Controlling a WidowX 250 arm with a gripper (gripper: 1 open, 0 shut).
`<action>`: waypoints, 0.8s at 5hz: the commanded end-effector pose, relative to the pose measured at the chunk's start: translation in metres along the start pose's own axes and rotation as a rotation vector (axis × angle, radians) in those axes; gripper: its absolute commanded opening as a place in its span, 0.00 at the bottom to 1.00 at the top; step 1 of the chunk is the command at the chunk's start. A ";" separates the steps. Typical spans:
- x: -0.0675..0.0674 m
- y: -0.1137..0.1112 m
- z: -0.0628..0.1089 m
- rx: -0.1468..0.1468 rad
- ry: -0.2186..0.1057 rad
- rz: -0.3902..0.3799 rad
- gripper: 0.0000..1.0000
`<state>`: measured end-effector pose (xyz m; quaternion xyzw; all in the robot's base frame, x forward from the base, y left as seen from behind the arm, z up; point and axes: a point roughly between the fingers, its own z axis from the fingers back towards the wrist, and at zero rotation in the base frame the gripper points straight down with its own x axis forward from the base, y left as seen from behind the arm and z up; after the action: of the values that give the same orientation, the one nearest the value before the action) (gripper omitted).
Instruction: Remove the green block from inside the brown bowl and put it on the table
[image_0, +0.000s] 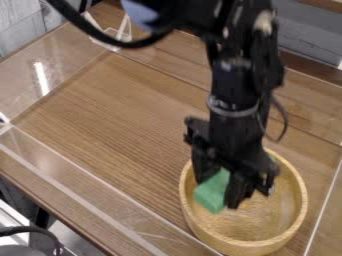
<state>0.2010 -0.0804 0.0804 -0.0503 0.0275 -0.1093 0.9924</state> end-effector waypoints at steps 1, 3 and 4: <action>0.011 0.009 0.065 0.010 -0.098 0.099 0.00; 0.002 0.017 0.112 0.040 -0.174 0.214 0.00; 0.000 0.011 0.093 0.035 -0.178 0.213 0.00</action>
<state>0.2076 -0.0597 0.1608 -0.0339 -0.0342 0.0039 0.9988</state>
